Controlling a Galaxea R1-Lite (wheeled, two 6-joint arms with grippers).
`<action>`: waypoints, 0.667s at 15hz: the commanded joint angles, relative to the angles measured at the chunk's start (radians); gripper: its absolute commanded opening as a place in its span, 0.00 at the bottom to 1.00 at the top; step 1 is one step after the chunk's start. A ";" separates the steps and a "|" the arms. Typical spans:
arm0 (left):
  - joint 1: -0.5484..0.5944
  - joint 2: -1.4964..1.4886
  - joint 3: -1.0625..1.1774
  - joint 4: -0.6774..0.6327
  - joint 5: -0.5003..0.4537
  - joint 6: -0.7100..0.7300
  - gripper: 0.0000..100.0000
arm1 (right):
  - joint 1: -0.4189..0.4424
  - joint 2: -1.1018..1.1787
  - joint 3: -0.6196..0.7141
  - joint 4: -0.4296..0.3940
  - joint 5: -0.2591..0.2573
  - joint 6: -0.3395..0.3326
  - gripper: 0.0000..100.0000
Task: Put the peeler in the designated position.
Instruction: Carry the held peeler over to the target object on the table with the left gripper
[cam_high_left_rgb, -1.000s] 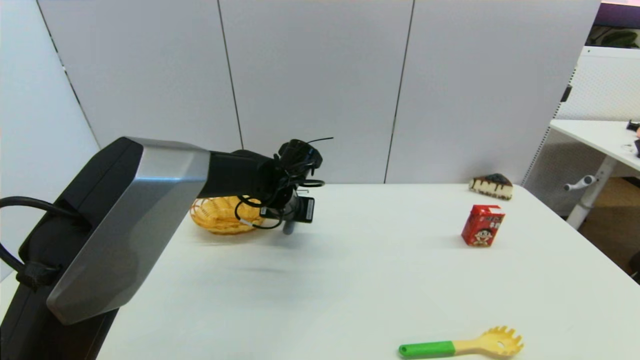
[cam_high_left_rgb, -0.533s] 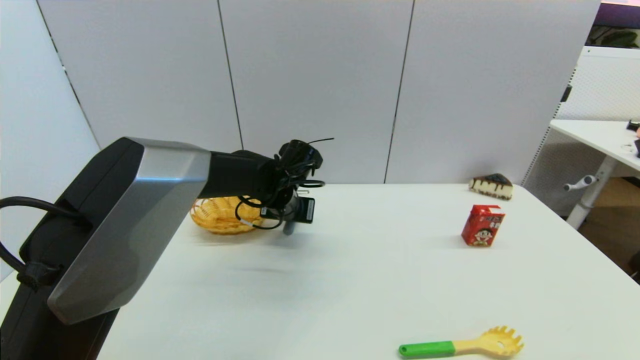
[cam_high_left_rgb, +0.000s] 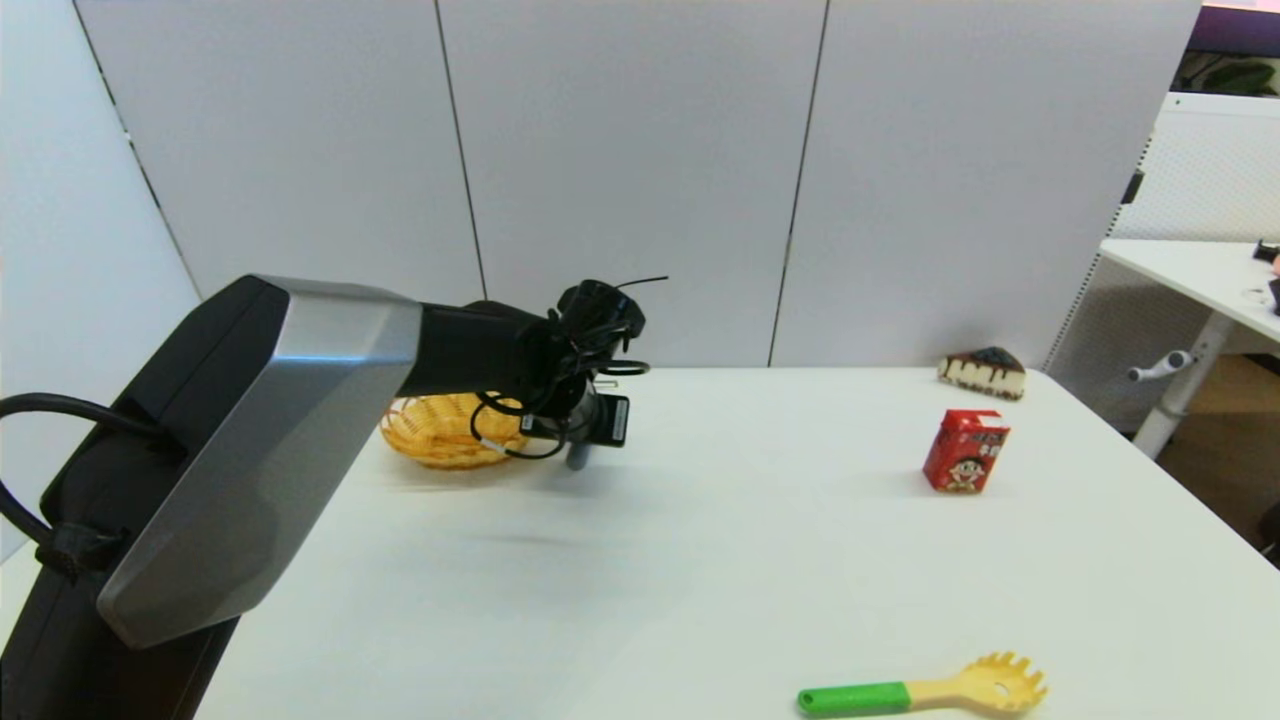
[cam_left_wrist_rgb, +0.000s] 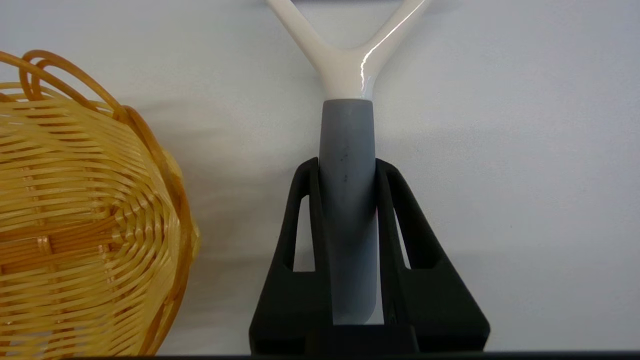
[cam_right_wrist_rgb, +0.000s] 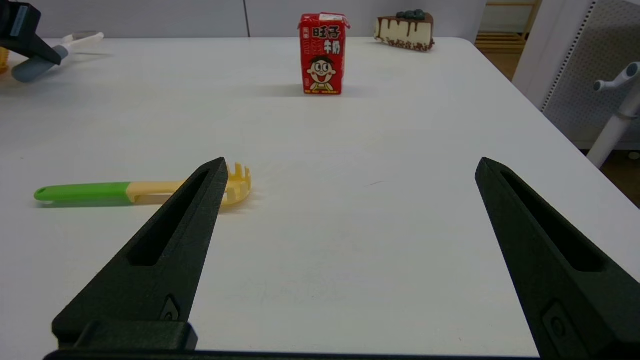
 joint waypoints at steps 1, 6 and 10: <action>0.000 0.001 0.000 0.002 0.004 -0.001 1.00 | 0.000 0.001 0.000 0.000 0.000 0.000 1.00; 0.000 0.004 -0.001 0.002 0.002 0.000 1.00 | 0.000 0.001 0.000 0.000 0.000 0.000 1.00; -0.001 -0.018 -0.001 0.002 0.002 0.005 1.00 | 0.000 0.001 0.000 0.000 0.000 0.000 1.00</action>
